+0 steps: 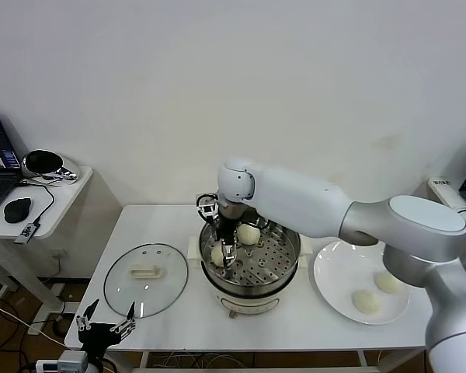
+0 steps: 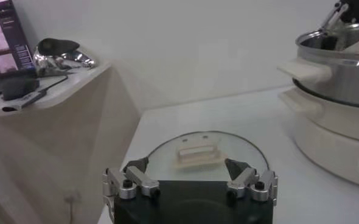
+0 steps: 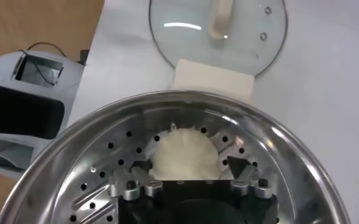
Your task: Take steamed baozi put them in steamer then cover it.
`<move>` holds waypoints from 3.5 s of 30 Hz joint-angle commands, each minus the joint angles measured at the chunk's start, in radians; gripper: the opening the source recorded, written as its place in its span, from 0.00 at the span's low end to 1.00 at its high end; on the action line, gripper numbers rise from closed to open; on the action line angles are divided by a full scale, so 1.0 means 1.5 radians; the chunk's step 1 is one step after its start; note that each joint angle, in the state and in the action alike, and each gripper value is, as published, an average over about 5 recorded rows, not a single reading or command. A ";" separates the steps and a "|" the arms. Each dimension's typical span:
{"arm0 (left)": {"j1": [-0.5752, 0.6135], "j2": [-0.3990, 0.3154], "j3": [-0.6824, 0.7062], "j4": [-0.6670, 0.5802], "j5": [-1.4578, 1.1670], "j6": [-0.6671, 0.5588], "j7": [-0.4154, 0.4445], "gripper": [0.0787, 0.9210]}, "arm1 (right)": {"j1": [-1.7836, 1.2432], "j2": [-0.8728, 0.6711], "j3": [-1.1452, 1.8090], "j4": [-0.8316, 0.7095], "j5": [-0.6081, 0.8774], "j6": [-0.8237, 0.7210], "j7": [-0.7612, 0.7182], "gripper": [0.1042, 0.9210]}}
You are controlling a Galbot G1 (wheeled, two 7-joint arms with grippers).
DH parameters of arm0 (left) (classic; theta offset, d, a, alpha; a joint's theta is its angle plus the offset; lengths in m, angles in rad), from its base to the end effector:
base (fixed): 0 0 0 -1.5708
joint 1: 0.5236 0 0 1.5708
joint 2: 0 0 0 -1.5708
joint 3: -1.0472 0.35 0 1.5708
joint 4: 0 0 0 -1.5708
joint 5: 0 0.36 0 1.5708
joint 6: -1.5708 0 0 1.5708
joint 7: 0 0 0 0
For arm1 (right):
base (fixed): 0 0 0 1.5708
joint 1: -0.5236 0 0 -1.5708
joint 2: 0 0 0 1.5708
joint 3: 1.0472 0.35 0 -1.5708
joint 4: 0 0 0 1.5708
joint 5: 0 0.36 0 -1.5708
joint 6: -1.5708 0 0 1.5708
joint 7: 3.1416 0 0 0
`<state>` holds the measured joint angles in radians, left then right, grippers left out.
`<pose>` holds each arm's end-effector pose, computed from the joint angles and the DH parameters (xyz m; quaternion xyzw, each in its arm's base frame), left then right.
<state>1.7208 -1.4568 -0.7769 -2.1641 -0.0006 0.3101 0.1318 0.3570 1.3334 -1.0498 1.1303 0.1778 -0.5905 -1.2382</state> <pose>0.1390 0.0912 -0.2891 0.0216 -0.9766 -0.0955 0.1917 0.5580 0.1981 -0.0947 0.5969 -0.4888 0.5189 0.3681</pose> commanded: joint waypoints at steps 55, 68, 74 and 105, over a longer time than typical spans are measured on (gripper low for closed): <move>0.048 0.004 0.015 -0.015 0.019 0.014 0.021 0.88 | -0.458 -0.516 0.388 0.171 -0.328 0.221 -0.047 0.88; 0.047 0.000 0.020 -0.008 0.030 0.013 0.021 0.88 | -0.464 -0.498 0.387 0.156 -0.344 0.223 -0.034 0.88; 0.045 -0.001 0.023 -0.005 0.031 0.013 0.021 0.88 | -0.467 -0.500 0.388 0.151 -0.347 0.224 -0.034 0.88; 0.016 -0.012 0.047 0.002 0.032 0.007 0.020 0.88 | -0.193 -0.538 0.259 0.179 -0.230 0.198 -0.065 0.49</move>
<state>1.7506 -1.4742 -0.7132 -2.1619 0.0470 0.3223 0.1612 -0.1391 0.5447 -0.5663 1.3905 -0.2355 -0.2928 -1.3235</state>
